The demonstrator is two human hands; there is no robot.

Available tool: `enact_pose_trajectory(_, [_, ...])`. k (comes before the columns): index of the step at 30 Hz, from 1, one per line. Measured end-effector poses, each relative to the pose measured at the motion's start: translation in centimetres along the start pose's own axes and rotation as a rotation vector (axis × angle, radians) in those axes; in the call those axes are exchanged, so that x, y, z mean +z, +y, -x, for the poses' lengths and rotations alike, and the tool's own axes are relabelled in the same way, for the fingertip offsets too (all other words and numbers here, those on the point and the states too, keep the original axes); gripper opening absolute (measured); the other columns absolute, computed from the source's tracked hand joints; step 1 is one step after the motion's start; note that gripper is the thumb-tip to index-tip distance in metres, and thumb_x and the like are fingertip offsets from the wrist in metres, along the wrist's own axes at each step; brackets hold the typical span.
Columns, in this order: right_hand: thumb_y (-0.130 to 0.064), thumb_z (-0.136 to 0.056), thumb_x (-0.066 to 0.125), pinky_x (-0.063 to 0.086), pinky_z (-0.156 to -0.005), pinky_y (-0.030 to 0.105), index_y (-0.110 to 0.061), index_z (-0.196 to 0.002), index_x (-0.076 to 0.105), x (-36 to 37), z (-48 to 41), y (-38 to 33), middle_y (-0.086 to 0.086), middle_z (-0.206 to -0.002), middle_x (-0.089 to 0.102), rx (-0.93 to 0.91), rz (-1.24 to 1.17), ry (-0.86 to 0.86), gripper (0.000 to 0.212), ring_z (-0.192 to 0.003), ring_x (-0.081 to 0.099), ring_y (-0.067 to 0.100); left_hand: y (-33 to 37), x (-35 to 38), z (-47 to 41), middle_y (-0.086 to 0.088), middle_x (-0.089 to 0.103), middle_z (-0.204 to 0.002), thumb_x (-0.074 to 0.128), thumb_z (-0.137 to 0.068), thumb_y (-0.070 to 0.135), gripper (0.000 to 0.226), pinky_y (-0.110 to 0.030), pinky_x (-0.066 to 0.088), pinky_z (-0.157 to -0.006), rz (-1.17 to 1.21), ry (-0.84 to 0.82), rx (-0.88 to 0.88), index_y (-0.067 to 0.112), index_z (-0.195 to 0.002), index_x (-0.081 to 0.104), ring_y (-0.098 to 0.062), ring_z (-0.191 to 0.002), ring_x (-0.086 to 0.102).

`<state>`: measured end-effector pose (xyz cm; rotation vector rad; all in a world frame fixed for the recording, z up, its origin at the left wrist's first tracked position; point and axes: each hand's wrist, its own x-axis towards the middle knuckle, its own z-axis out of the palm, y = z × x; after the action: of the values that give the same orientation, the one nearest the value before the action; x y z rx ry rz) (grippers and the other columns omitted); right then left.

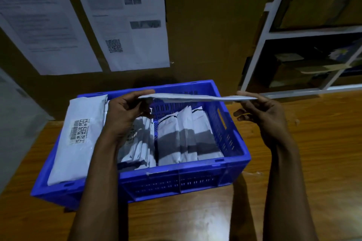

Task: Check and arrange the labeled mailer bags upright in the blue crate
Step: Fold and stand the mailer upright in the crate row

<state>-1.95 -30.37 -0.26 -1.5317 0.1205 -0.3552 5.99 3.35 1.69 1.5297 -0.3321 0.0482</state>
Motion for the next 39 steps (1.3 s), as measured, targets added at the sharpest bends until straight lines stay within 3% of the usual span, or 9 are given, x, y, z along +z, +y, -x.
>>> enact_pose_trajectory(6, [-0.024,-0.093,0.069,0.057,-0.065,0.029,-0.009,-0.116,0.073,-0.1,0.1,0.0,0.005,-0.096,0.076,-0.017,0.051,0.073,0.028,-0.070,0.065,0.017,0.2,0.6,-0.2,0.003,0.075,-0.076,0.073,-0.076,0.021,0.016,-0.033,0.058,-0.062,-0.004,0.087,-0.037,0.031,-0.082,0.083,-0.017,-0.059,0.062])
enact_pose_trajectory(9, [-0.031,-0.089,0.073,0.056,-0.065,0.033,-0.016,-0.108,0.077,-0.1,0.0,0.1,0.001,-0.095,0.075,-0.014,0.081,0.101,0.025,-0.072,0.064,0.014,0.0,0.5,-0.3,-0.003,0.076,-0.079,0.076,-0.080,0.026,0.010,-0.041,0.054,-0.068,-0.048,0.122,-0.047,0.022,-0.088,0.081,-0.024,-0.059,0.058])
enact_pose_trajectory(16, [-0.027,-0.098,0.066,0.056,-0.068,0.028,-0.012,-0.100,0.072,0.5,-0.4,0.3,0.005,-0.100,0.076,0.032,0.073,0.046,0.016,-0.090,0.072,0.016,0.0,1.0,-0.3,0.000,0.076,-0.077,0.071,-0.093,0.023,0.014,-0.030,0.057,-0.065,-0.097,0.154,-0.095,0.013,-0.085,0.077,-0.016,-0.070,0.067])
enact_pose_trajectory(20, [-0.027,-0.101,0.064,0.056,-0.054,0.028,-0.009,-0.102,0.064,2.0,-0.5,0.8,0.000,-0.089,0.077,0.118,0.019,0.031,0.018,-0.073,0.072,0.015,-0.9,1.2,-0.1,-0.002,0.075,-0.076,0.069,-0.096,0.022,0.019,-0.028,0.059,-0.066,-0.089,0.196,-0.142,0.005,-0.087,0.073,-0.014,-0.070,0.069])
enact_pose_trajectory(24, [-0.032,-0.097,0.069,0.055,-0.050,0.027,-0.009,-0.110,0.067,2.9,-0.5,0.7,0.014,-0.104,0.075,0.189,-0.130,0.039,0.026,-0.070,0.070,0.024,-1.3,1.4,0.1,-0.005,0.075,-0.081,0.069,-0.096,0.020,0.017,-0.029,0.059,-0.068,-0.038,0.258,-0.168,0.004,-0.091,0.073,-0.017,-0.074,0.070])
enact_pose_trajectory(28, [-0.028,-0.089,0.072,0.060,-0.057,0.027,-0.010,-0.127,0.061,4.7,-0.1,-0.1,0.013,-0.112,0.076,0.226,-0.391,-0.045,0.043,-0.082,0.076,0.025,-1.4,1.4,0.2,-0.011,0.075,-0.087,0.073,-0.092,0.023,0.012,-0.037,0.059,-0.076,0.059,0.350,-0.187,0.013,-0.085,0.074,-0.024,-0.080,0.069])
enact_pose_trajectory(33, [-0.010,-0.092,0.072,0.064,-0.082,0.045,-0.016,-0.130,0.059,8.6,0.2,-0.7,0.008,-0.123,0.075,0.178,-0.368,-0.106,0.040,-0.110,0.073,0.031,-0.8,1.8,1.9,-0.013,0.068,-0.065,0.076,-0.086,0.017,0.012,-0.028,0.051,-0.050,0.108,0.191,-0.281,0.015,-0.076,0.070,-0.022,-0.050,0.058])
enact_pose_trajectory(36, [-0.006,-0.092,0.072,0.062,-0.089,0.048,-0.015,-0.126,0.061,9.8,0.0,-0.8,0.008,-0.121,0.075,0.174,-0.365,-0.083,0.037,-0.111,0.073,0.028,-0.1,0.7,3.0,-0.016,0.066,-0.066,0.078,-0.083,0.014,0.014,-0.030,0.051,-0.050,0.127,0.137,-0.361,0.007,-0.089,0.067,-0.025,-0.052,0.058])
enact_pose_trajectory(39, [-0.010,-0.090,0.076,0.061,-0.088,0.047,-0.015,-0.125,0.061,10.7,-1.0,-0.7,0.007,-0.118,0.076,0.195,-0.298,-0.114,0.039,-0.108,0.074,0.027,1.0,-1.0,3.3,-0.015,0.070,-0.074,0.078,-0.082,0.015,0.018,-0.026,0.050,-0.048,0.143,0.226,-0.373,0.006,-0.097,0.071,-0.022,-0.054,0.060])
